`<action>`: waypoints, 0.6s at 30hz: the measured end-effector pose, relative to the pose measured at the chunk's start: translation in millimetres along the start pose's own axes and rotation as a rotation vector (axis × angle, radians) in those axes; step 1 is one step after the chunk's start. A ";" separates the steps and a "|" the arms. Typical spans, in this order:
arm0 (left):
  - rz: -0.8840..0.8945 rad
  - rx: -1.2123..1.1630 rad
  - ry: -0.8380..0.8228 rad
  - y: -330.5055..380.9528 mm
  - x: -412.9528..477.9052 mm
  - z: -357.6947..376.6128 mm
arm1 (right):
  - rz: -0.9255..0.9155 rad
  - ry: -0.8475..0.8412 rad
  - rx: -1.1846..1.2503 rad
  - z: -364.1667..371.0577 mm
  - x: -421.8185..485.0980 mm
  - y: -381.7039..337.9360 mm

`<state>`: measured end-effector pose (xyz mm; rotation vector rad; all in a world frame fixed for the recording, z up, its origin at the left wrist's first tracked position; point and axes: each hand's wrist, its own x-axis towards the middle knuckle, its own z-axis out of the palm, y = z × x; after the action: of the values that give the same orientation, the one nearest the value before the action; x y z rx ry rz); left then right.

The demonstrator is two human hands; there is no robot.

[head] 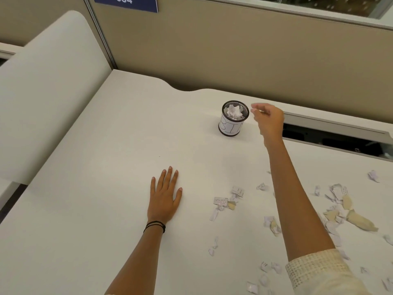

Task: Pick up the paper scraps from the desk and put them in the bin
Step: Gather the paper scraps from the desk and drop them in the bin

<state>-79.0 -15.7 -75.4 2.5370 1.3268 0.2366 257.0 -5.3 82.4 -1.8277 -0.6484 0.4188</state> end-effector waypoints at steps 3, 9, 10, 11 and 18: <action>0.001 -0.004 -0.001 0.0 -0.1 0.2 | -0.019 0.013 -0.041 -27.4 -33.2 19.4; 0.005 0.002 0.007 -0.1 0.0 0.4 | 0.033 0.022 -0.273 -72.2 -94.5 98.2; 0.007 0.004 0.008 0.1 -0.4 0.3 | 0.042 0.012 -0.326 -77.0 -99.9 110.0; 0.008 0.007 0.009 0.2 -0.8 0.4 | 0.064 -0.012 -0.370 -80.8 -103.5 119.7; 0.011 0.005 0.010 1.1 -0.4 -0.3 | 0.219 -0.361 -0.688 -83.6 -107.2 143.5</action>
<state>-78.5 -16.6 -74.8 2.5509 1.3188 0.2497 253.3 -169.8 -27.1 -2.5189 -0.9186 0.7490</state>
